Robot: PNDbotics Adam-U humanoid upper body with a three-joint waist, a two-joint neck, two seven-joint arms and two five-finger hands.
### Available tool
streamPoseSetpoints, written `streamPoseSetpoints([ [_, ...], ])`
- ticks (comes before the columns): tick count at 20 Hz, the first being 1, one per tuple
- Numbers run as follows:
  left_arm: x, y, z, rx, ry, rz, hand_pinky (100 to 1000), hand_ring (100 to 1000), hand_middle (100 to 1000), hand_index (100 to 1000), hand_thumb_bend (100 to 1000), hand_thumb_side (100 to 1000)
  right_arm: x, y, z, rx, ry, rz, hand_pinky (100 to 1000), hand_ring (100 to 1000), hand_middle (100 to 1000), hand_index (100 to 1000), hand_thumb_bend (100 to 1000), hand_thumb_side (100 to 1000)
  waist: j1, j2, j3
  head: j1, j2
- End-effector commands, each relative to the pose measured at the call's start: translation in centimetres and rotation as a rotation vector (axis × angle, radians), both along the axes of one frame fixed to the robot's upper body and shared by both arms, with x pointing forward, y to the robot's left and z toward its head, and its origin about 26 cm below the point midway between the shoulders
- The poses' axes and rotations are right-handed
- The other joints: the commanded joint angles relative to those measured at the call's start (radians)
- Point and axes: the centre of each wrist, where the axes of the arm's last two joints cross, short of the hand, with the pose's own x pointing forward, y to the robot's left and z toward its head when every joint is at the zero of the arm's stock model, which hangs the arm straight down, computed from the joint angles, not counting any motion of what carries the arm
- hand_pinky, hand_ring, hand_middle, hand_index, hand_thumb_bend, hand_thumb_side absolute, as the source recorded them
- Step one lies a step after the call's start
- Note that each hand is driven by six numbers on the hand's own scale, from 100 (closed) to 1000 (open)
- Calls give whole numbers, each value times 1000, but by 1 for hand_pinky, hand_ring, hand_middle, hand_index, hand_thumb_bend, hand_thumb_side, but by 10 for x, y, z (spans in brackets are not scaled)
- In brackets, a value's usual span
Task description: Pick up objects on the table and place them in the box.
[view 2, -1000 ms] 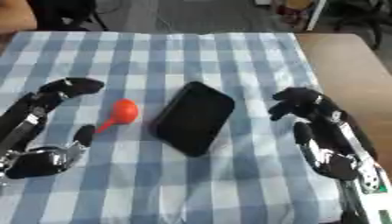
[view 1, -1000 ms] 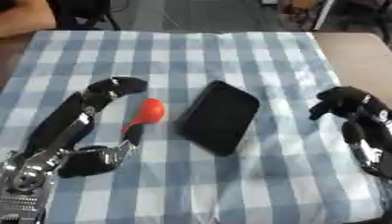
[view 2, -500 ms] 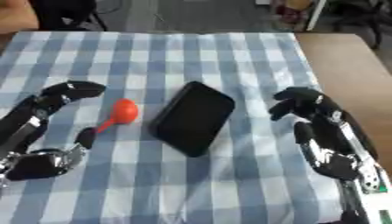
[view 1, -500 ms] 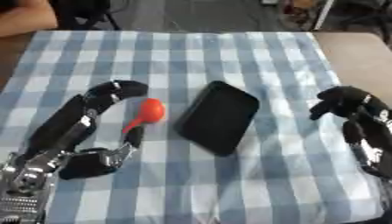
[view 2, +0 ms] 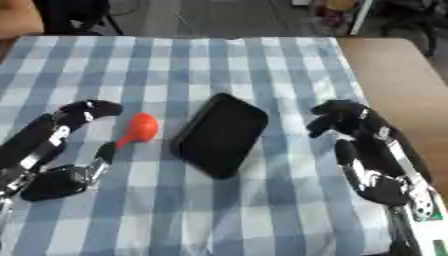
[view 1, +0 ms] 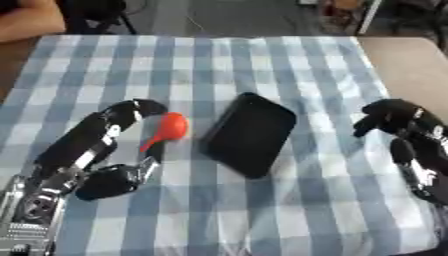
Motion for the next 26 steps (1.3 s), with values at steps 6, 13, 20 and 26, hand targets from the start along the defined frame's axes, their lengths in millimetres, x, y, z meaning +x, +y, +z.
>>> streamPoseSetpoints([
  [6, 3, -3, 5, 11, -30, 22, 870, 856, 839, 913, 100, 664, 0, -1, 3, -244, -299, 170, 614, 683, 767, 898, 100, 398, 3, -13, -2, -12, -2],
  [13, 16, -3, 1, 37, -5, 28, 871, 853, 839, 915, 100, 688, 0, 0, 3, -246, -296, 172, 614, 683, 767, 899, 100, 397, 5, -15, -4, -13, -1],
  [20, 37, -5, -7, 62, 34, 32, 870, 852, 841, 915, 100, 719, 0, 0, 1, -249, -294, 175, 613, 682, 767, 899, 100, 397, 5, -15, -5, -11, -1],
  [26, 50, -6, -10, 69, 42, 44, 870, 850, 841, 915, 100, 729, 0, 1, 1, -250, -292, 175, 613, 682, 767, 899, 100, 397, 5, -15, -6, -14, -1],
])
